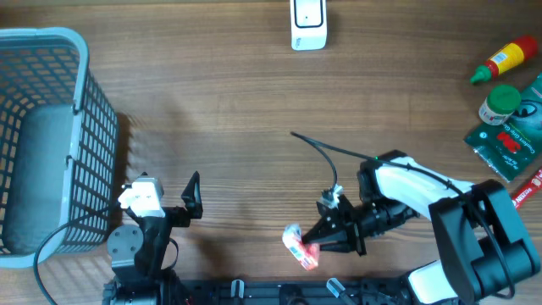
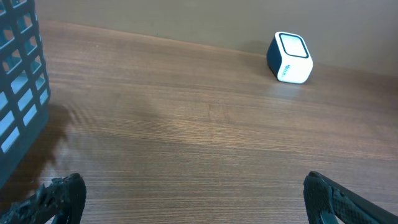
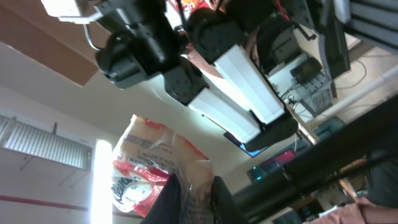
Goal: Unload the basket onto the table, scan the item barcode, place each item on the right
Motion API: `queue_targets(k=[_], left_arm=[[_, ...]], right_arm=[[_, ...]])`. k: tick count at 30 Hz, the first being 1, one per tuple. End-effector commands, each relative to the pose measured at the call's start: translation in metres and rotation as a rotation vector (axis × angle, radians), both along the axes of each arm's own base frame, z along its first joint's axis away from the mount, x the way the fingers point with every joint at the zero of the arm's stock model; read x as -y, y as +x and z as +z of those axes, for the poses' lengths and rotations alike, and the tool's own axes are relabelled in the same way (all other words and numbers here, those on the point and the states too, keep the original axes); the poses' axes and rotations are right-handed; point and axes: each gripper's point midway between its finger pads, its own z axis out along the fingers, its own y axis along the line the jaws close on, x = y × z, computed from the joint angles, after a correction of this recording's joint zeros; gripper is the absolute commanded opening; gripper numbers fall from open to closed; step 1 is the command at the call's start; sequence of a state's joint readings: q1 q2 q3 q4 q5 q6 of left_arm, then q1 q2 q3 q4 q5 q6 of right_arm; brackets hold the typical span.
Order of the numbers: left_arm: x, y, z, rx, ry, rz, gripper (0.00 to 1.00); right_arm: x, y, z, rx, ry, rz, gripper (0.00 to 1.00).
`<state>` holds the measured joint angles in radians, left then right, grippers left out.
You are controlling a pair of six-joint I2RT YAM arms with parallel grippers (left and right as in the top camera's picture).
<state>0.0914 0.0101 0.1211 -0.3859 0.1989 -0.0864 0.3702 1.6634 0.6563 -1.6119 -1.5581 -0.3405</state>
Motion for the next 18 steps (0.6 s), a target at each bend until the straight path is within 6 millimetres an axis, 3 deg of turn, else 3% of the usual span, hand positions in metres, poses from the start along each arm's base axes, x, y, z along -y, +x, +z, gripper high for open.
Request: queue_targets(k=[1,11,14,17,18], left_arm=[[0.000,0.000,-0.001,0.003,0.020,-0.004,1.00],[0.000,0.000,-0.001,0.003,0.020,-0.004,1.00],[0.000,0.000,-0.001,0.003,0.020,-0.004,1.00],[0.000,0.000,-0.001,0.003,0.020,-0.004,1.00],[0.000,0.000,-0.001,0.003,0.020,-0.004,1.00]], right_arm=[[0.005,-0.011,0.004,0.060,0.034,-0.023,0.04],[0.013,-0.030,0.025,0.187,0.085,-0.023,0.04],[0.010,-0.014,0.026,0.318,0.165,-0.071,0.04],[0.010,0.023,0.012,0.379,0.161,-0.124,0.04],[0.011,0.038,-0.001,0.392,0.093,-0.131,0.04]])
